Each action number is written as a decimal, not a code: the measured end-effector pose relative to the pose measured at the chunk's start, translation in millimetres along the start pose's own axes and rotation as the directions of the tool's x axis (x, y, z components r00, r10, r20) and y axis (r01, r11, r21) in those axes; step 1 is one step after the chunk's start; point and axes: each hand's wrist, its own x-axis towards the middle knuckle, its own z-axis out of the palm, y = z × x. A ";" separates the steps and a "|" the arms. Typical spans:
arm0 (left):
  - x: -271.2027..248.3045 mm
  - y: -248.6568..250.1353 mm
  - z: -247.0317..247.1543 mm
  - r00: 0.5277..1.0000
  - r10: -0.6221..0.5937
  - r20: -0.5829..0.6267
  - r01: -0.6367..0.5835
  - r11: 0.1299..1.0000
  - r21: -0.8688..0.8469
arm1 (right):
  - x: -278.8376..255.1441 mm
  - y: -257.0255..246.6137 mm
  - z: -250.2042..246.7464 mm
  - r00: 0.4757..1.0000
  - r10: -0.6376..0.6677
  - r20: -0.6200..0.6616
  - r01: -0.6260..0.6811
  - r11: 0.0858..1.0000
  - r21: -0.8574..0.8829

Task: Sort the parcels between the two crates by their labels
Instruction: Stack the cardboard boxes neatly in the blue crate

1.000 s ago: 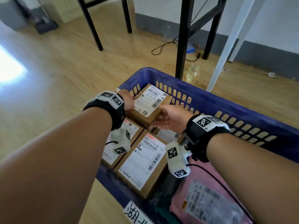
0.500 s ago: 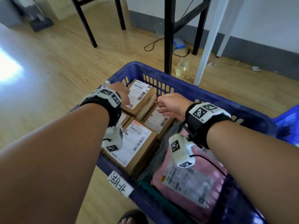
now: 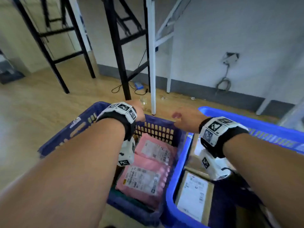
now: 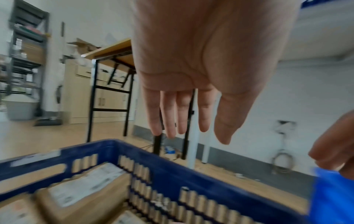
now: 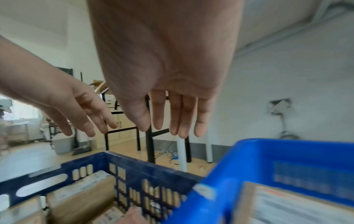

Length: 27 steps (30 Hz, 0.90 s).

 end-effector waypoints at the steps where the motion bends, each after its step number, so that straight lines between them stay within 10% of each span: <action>1: -6.9 19.0 -2.4 0.999 0.048 0.003 -0.048 0.999 0.008 | -13.9 14.5 -7.7 1.000 0.024 -0.004 -0.024 0.999 -0.044; 15: -43.2 167.7 75.8 0.969 0.229 0.091 -0.218 0.970 -0.111 | -131.5 123.4 5.7 0.925 0.374 0.068 -0.361 0.921 -0.147; 23: -25.0 194.0 96.1 0.973 0.169 0.155 -0.149 0.980 -0.133 | -103.7 143.6 60.4 0.845 0.525 0.104 -0.533 0.808 0.252; 27: -12.9 200.4 107.7 0.972 0.138 0.189 -0.110 0.982 -0.151 | -92.7 151.3 71.5 0.816 0.527 0.237 -0.558 0.611 0.562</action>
